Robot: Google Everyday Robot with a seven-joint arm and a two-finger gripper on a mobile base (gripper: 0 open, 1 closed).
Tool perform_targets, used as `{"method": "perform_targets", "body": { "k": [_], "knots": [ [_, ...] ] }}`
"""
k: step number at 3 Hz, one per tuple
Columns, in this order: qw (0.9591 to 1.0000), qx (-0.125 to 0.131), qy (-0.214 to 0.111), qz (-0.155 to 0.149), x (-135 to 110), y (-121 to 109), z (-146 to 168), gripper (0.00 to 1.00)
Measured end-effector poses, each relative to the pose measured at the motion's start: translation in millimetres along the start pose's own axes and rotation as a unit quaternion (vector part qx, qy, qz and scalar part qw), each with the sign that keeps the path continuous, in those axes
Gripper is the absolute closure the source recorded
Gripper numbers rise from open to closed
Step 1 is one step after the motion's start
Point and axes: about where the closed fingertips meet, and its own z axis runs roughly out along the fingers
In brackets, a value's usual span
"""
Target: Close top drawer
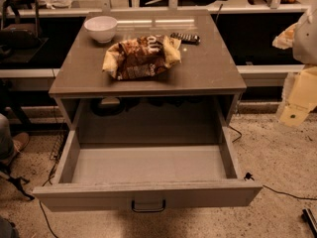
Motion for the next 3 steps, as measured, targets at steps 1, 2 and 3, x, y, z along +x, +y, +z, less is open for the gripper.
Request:
{"method": "perform_targets", "body": {
  "k": [1,2,3],
  "knots": [
    [1.0000,0.000,0.000,0.000,0,0,0,0.00],
    [0.9987,-0.045,0.002,0.024,7,13,31,0.00],
    [0.9904,-0.118,0.007,0.072,12,56,83,0.00]
  ]
}}
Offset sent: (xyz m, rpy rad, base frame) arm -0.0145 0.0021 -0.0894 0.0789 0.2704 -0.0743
